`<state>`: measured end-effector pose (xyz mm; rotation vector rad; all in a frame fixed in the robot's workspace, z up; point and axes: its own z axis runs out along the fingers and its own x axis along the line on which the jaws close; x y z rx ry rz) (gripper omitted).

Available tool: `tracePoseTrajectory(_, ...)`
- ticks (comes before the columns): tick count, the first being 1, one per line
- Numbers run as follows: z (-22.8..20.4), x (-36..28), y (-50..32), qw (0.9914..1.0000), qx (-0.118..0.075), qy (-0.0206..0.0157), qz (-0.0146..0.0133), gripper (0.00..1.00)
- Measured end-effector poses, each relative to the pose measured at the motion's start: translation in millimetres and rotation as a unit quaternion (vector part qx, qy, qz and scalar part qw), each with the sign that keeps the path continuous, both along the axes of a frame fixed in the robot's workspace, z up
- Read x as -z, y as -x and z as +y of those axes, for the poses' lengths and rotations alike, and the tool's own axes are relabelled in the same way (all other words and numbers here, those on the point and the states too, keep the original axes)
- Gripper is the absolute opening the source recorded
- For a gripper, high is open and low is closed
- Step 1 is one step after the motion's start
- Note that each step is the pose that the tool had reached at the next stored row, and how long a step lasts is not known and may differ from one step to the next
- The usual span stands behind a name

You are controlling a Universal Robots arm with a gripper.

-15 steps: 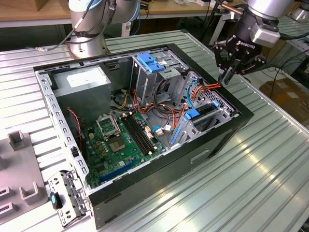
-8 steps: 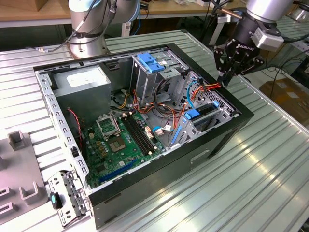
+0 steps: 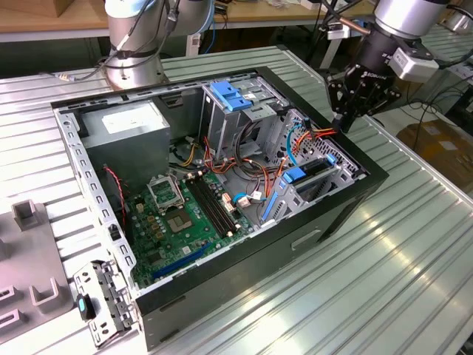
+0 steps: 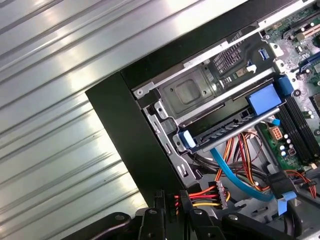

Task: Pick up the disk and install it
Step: 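Insert the first disk wire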

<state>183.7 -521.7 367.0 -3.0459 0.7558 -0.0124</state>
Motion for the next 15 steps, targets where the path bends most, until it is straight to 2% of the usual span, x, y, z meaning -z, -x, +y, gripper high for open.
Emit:
tracePoseTrajectory(3, -0.1, -0.2, 0.0, 0.99999, -0.003, -0.0003, -0.0001, 0.24)
tracePoseTrajectory(4, -0.1, -2.9, 0.0, 0.99999, -0.003, -0.0003, -0.0002, 0.17)
tracePoseTrajectory(6, -0.1, -8.9, 0.0, 0.99999, -0.003, -0.0003, -0.0002, 0.16)
tracePoseTrajectory(8, 0.0, -8.8, 0.0, 0.99999, -0.003, -0.0005, -0.0001, 0.16)
tracePoseTrajectory(9, 0.0, -8.9, 3.4, 1.00000, -0.002, -0.0002, -0.0001, 0.16)
tracePoseTrajectory(15, -0.1, -8.5, 11.0, 0.99998, 0.006, -0.0003, -0.0001, 0.16)
